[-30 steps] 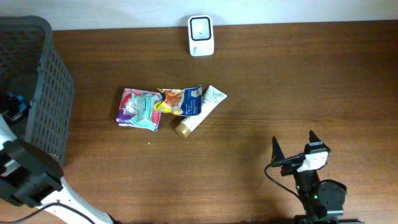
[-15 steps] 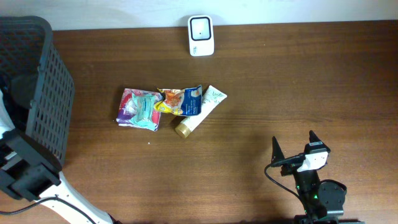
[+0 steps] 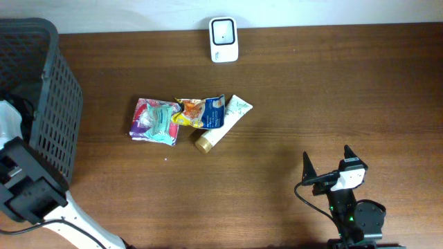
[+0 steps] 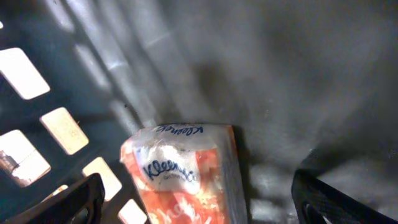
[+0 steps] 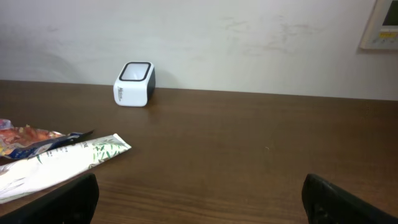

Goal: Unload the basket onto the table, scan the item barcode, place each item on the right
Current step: 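Reach the left gripper into the basket and grasp the orange tissue pack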

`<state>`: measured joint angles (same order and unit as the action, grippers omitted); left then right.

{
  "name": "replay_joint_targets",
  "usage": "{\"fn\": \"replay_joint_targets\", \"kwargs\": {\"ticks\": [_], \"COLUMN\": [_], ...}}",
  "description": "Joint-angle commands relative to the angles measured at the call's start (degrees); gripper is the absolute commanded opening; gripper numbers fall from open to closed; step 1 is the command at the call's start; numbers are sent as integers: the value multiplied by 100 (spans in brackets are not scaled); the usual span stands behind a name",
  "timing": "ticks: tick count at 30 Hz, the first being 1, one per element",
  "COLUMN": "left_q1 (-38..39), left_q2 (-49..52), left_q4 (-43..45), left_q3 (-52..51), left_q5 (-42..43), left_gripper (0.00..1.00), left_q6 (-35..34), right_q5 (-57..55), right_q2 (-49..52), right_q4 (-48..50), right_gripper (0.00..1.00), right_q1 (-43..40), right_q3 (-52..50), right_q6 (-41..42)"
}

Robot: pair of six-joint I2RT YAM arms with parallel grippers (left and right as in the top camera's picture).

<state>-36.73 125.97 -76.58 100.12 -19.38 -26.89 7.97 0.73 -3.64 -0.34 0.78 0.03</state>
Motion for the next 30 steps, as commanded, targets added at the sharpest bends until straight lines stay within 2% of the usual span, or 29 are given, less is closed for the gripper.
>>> {"fn": "replay_joint_targets", "kwargs": {"ticks": [1, 3, 4, 6, 8, 9, 11, 15, 20, 30], "left_q1": [-20, -20, -20, -20, -20, -20, -20, -20, -20, -13], "left_q2": [90, 90, 90, 87, 90, 90, 90, 87, 87, 87], "left_q4": [170, 280, 337, 424, 525, 557, 575, 588, 278, -1226], "left_q3": [-326, -452, -511, -612, -741, -789, -815, -813, -280, 2992], "left_q5": [-59, -57, -59, -59, -57, -59, -61, -59, -146, -144], "left_gripper": [95, 93, 86, 59, 46, 45, 36, 0, 0, 0], "left_q6": [-92, -92, -92, -92, -92, -92, -90, -90, -44, 184], "right_q5": [-26, -26, -26, -26, -26, -26, -26, -26, -26, -26], "right_q2": [-37, -37, -37, -37, -37, -37, -37, -37, -37, -37], "right_q4": [-7, -9, -9, -7, -7, -7, -7, -7, -7, -7], "right_gripper": [99, 99, 99, 99, 99, 99, 99, 99, 99, 99], "right_q1": [33, 33, 33, 33, 33, 33, 33, 33, 33, 33], "right_q3": [-46, -46, -46, -46, -46, -46, -46, -46, -46, -46], "right_q6": [46, 46, 46, 46, 46, 46, 46, 46, 46, 46]}}
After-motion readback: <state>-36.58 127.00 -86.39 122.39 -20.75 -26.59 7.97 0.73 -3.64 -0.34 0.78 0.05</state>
